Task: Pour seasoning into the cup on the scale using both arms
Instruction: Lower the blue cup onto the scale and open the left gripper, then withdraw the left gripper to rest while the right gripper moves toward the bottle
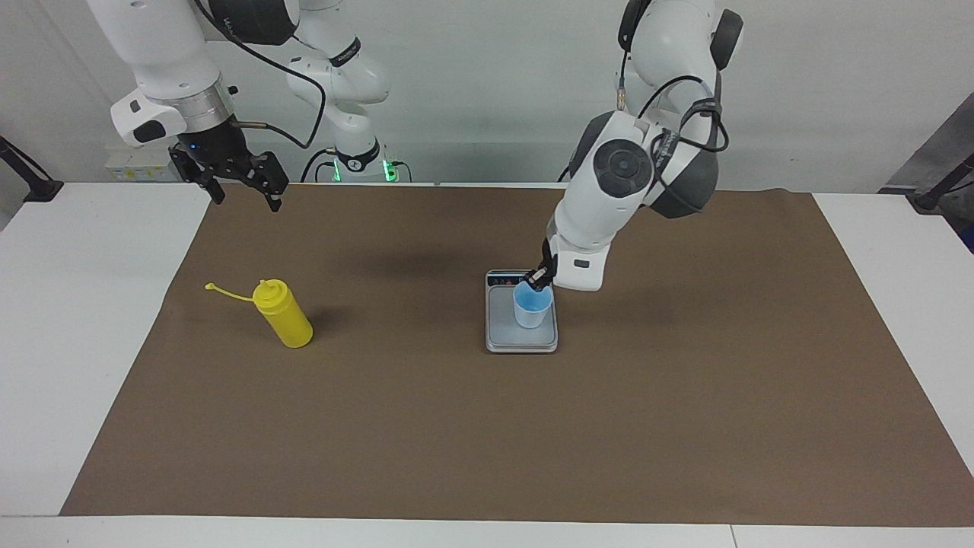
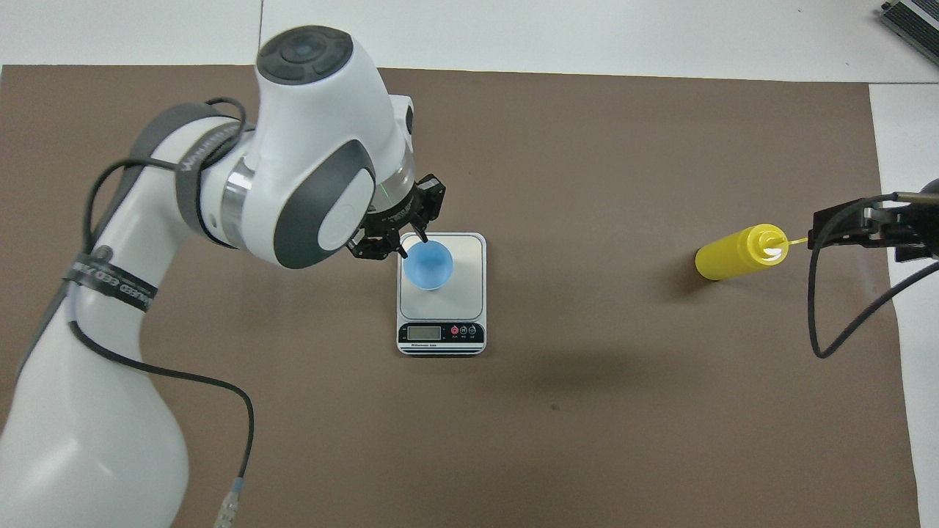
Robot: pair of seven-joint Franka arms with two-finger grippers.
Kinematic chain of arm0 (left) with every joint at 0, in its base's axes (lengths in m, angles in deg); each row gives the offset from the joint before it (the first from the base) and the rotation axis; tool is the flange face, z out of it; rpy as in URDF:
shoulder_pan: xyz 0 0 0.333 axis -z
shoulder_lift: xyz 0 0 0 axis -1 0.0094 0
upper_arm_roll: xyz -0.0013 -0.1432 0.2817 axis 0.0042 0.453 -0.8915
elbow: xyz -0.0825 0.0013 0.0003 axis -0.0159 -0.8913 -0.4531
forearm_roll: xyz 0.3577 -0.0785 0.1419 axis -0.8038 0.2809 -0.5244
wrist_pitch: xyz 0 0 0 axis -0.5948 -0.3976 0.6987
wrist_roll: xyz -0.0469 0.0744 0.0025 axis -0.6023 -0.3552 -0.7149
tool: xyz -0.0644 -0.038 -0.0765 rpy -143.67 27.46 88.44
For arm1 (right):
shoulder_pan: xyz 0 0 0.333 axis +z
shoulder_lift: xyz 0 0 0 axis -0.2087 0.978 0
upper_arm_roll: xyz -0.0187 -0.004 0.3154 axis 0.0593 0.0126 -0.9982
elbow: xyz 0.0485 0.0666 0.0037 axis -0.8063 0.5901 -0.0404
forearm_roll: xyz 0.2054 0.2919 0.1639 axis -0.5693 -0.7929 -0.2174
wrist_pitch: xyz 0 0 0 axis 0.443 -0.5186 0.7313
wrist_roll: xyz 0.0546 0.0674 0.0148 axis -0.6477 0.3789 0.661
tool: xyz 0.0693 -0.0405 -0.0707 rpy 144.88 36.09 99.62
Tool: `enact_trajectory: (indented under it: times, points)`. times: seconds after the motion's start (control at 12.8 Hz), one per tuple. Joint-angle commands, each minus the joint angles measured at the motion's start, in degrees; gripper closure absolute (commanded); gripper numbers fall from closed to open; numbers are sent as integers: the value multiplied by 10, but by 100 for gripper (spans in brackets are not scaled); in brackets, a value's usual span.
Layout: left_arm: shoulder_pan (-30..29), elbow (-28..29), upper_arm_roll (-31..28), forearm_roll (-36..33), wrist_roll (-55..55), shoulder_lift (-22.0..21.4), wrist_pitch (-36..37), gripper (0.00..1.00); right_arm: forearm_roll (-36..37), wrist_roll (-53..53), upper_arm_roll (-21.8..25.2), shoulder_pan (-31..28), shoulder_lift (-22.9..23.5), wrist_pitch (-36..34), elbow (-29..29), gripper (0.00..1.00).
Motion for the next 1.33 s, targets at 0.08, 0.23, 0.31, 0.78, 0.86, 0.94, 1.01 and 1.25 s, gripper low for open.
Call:
enact_trajectory:
  times: [0.08,0.23,0.31,0.78,0.86,0.94,1.01,1.25]
  points:
    - [-72,-43,13,14,66,-20,93,66,-8,-6,-4,-7,-8,-1,8,0]
    - [-119,-44,13,13,166,-41,138,66,-8,4,-4,-7,-9,-4,9,0]
    - [-142,-44,12,9,223,-52,157,66,-8,20,-4,-8,-9,-3,11,0]
    - [-228,-31,7,-126,596,-86,159,65,-69,270,-2,-82,-67,116,154,0]
    - [-239,-15,7,-125,614,-96,129,65,-92,319,-1,-99,-80,145,187,0]
    - [-246,26,7,-125,615,-114,99,65,-105,374,-1,-112,-89,171,213,0]
    - [-247,73,7,-125,615,-135,67,64,-115,423,-1,-121,-94,189,230,0]
    - [-255,195,7,-124,617,-190,-6,64,-193,556,1,-159,-95,248,282,0]
